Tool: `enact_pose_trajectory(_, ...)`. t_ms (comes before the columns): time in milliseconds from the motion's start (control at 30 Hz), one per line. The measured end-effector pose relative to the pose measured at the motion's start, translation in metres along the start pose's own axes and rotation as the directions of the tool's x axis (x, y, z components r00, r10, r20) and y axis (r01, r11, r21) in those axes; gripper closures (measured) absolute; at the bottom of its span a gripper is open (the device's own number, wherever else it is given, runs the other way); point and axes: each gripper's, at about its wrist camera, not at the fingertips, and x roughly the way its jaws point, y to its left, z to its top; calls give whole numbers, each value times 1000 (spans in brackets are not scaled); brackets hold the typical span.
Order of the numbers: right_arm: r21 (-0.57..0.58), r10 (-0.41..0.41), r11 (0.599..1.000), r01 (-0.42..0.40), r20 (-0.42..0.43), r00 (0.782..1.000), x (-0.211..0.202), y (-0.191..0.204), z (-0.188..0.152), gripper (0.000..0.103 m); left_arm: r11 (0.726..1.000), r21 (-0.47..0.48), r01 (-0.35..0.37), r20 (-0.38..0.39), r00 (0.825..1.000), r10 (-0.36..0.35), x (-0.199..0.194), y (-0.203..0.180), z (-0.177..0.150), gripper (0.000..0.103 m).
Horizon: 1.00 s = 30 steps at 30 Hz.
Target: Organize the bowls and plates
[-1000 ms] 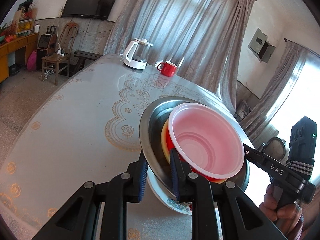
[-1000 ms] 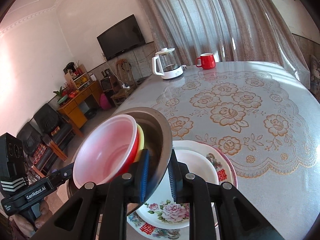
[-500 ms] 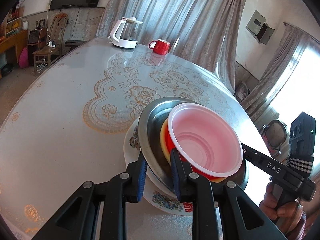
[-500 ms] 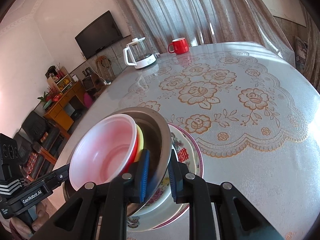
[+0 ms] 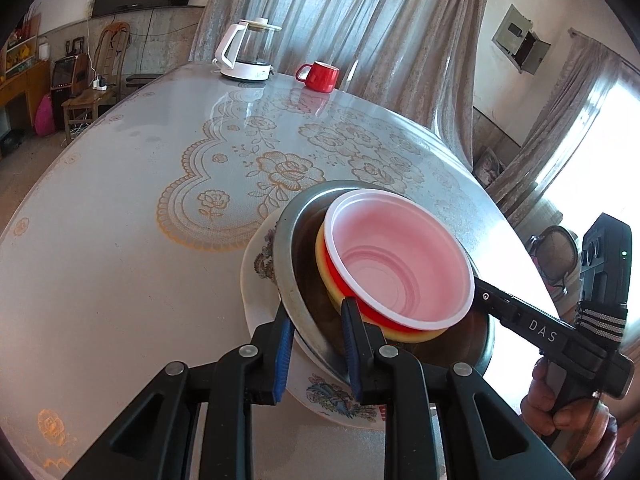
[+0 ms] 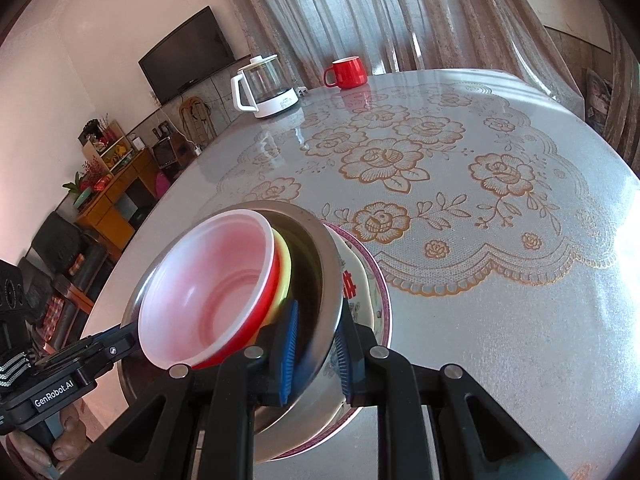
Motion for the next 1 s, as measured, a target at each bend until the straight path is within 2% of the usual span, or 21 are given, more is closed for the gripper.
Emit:
enact_pose_trajectory(400, -1, 1, 1000, -1, -7, 1000, -3, 2, -2, 85, 1000, -8, 14, -4, 1000, -14, -1, 0, -2, 79)
enact_pose_trajectory(633, 4, 12, 1000, -12, -7, 1000, -7, 2, -5, 82, 1000, -7, 18, 0, 1000, -18, -5, -2, -5, 77)
enact_pose_trajectory(1000, -22, -7, 1000, 7, -8, 1000, -10, 7, -8, 80, 1000, 1, -14, 25, 1000, 14, -13, -3, -6, 72)
